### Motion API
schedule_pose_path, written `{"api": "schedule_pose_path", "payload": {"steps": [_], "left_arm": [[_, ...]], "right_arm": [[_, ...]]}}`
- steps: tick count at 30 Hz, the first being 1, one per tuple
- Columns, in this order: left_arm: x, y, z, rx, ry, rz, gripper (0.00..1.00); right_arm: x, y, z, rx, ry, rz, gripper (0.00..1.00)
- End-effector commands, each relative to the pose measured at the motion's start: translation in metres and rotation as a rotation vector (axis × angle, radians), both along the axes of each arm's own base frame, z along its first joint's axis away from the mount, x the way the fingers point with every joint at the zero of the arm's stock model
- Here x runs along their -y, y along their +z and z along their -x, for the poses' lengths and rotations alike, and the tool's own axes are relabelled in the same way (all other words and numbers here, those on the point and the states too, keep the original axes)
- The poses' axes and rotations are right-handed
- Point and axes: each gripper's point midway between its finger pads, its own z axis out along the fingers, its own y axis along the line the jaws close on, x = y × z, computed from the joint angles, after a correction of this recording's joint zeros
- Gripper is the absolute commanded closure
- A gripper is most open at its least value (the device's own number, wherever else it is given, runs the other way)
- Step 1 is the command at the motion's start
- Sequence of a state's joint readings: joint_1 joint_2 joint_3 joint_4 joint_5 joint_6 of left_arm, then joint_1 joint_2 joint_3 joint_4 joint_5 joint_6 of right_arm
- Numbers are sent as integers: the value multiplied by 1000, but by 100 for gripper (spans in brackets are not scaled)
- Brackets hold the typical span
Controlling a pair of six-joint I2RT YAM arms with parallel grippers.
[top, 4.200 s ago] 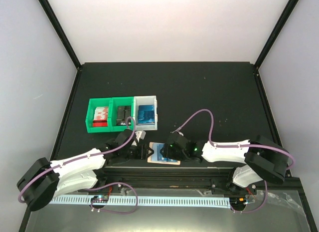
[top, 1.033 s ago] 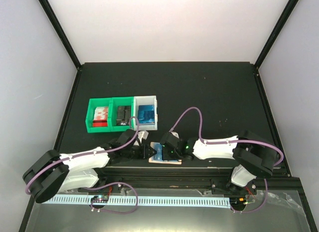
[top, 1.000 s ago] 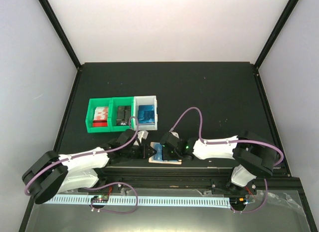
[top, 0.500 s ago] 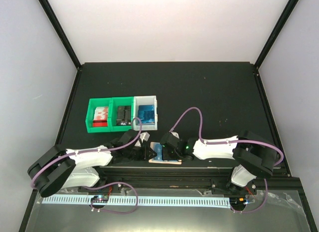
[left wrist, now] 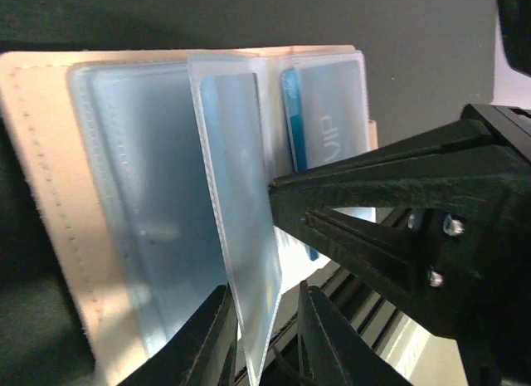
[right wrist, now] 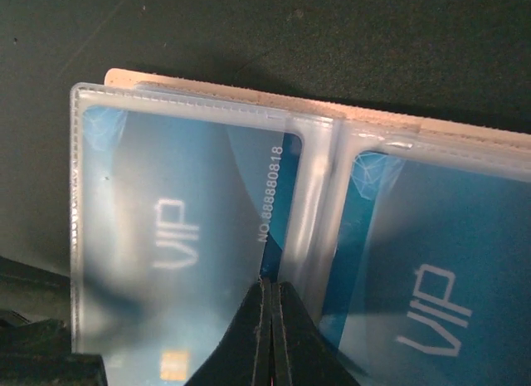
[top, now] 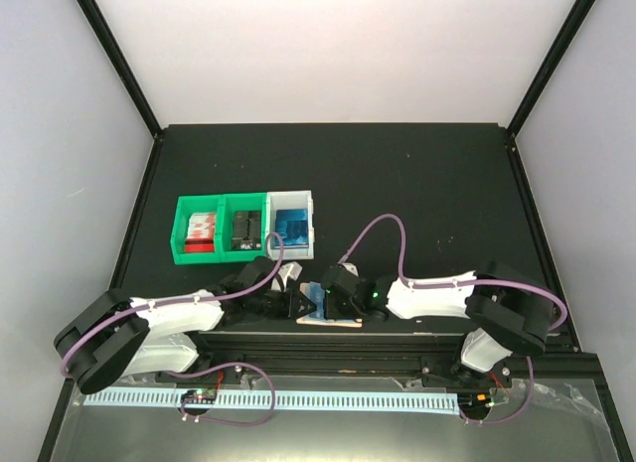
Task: Put the credit cards into the card holder
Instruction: Insert the credit card into the card holder.
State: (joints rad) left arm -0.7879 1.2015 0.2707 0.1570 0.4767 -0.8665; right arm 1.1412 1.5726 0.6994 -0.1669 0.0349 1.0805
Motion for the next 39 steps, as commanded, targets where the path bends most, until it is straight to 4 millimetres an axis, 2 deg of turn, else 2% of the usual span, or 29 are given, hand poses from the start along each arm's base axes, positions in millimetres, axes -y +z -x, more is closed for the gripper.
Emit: {"api": "schedule_pose_path", "payload": {"steps": [1, 5, 8, 14, 19, 26, 28, 31, 34, 39], "left_arm": [[22, 34, -2, 84, -95, 116, 78], [25, 36, -3, 88, -117, 108, 79], [27, 34, -4, 81, -122, 97, 79], [36, 38, -1, 68, -162, 126, 74], [53, 44, 4, 70, -218, 152, 68], [87, 58, 10, 90, -308, 192, 57], [90, 55, 9, 95, -312, 164, 56], [83, 52, -8, 151, -263, 48, 47], [82, 69, -16, 219, -267, 15, 40], [70, 104, -42, 400, -232, -107, 31]], "right_arm": [[15, -11, 5, 4, -17, 25, 95], [16, 9, -2, 58, -33, -18, 88], [24, 24, -7, 104, -65, -32, 84], [66, 42, -19, 199, -216, 7, 78], [103, 48, -21, 247, -326, 49, 76], [133, 51, -16, 257, -402, 56, 73], [138, 54, -15, 263, -406, 50, 71], [138, 64, -14, 277, -387, 17, 69], [134, 75, -12, 295, -345, -25, 63], [127, 80, -6, 292, -273, -58, 53]]}}
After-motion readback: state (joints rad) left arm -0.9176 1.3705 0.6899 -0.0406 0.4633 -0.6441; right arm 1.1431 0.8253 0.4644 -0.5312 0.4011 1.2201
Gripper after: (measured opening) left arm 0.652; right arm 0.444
